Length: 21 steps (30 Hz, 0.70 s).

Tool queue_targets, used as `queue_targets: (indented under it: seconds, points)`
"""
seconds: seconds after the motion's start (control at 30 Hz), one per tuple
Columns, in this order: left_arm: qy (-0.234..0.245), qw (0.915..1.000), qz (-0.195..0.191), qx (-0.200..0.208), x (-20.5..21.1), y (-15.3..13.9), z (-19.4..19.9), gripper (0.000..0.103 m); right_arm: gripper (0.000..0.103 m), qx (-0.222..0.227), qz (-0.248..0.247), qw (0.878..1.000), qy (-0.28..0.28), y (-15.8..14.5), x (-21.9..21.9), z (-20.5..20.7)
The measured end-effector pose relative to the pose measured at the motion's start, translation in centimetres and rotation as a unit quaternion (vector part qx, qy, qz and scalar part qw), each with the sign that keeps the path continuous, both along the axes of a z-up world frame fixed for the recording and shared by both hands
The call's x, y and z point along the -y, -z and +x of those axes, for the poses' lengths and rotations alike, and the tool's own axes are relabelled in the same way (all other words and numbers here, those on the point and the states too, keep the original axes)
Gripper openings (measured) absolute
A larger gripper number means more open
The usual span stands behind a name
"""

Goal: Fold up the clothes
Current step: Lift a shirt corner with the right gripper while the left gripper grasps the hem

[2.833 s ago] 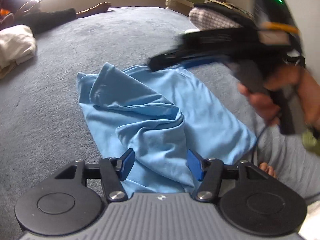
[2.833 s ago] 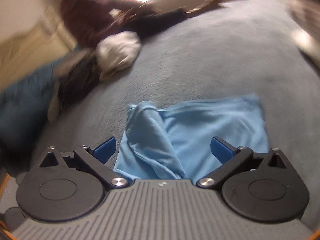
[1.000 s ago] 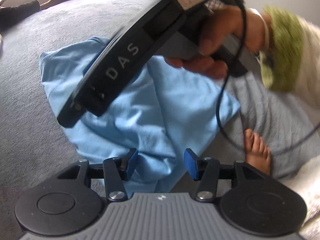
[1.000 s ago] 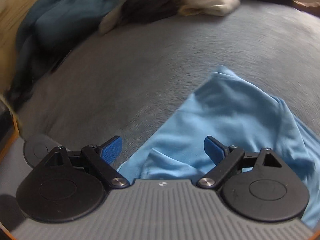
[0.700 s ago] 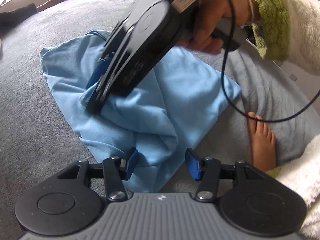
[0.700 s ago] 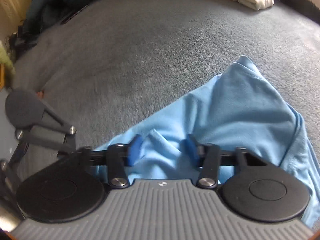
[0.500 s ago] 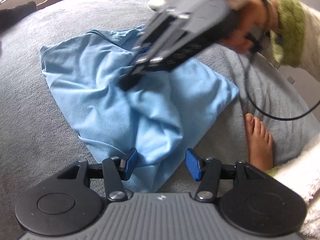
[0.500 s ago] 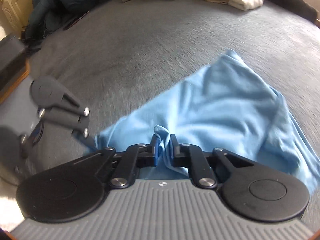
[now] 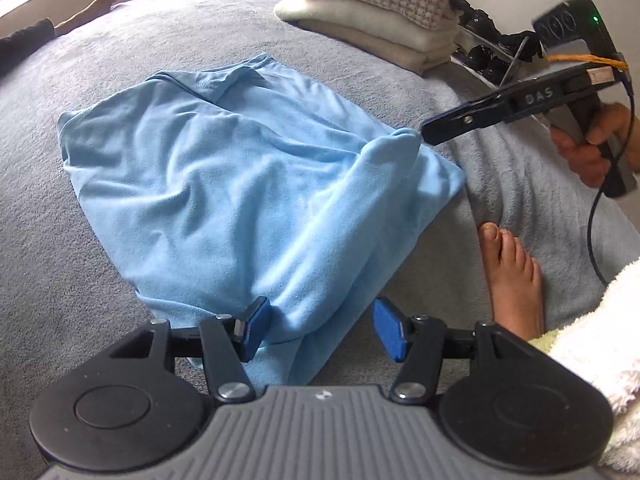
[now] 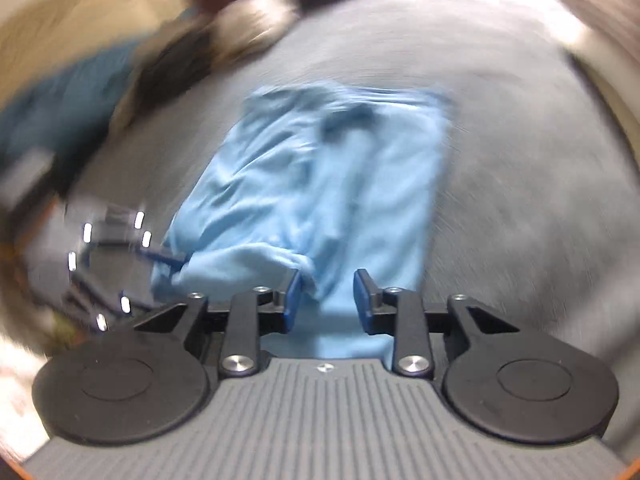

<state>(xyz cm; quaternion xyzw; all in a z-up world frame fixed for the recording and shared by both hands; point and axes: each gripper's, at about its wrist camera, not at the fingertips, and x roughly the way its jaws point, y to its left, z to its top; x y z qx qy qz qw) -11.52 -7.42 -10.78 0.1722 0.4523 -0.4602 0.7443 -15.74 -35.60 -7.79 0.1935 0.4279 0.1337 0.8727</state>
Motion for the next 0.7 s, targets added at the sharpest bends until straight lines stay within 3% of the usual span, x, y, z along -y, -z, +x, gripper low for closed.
queue_targets:
  seconds: [0.1,0.2,0.4,0.5,0.63,0.7]
  points:
    - [0.001,1.0000,0.005,0.004,0.3,-0.2,0.1,0.058,0.044,-0.011,0.071,0.995,0.074,0.9,1.6,-1.8]
    - [0.005,0.9999,0.009,0.011,0.4,-0.6,-0.2,0.058,0.048,-0.030,0.131,0.984,0.115,2.0,2.4,-1.8]
    - [0.017,0.9988,0.020,0.040,0.3,-1.5,-1.1,0.058,0.056,-0.098,0.255,0.947,0.167,4.8,2.1,-0.2]
    - [0.018,0.9980,0.027,0.055,0.0,-1.9,-1.4,0.058,0.056,-0.118,0.266,0.941,0.172,5.6,1.3,0.6]
    - [0.020,0.9950,0.045,0.087,-0.3,-2.0,-1.9,0.058,0.054,-0.119,0.250,0.946,0.166,5.6,0.0,1.9]
    - [0.021,0.9923,0.058,0.108,-0.5,-2.0,-2.1,0.058,0.038,-0.114,0.239,0.951,0.162,5.4,-0.5,2.4]
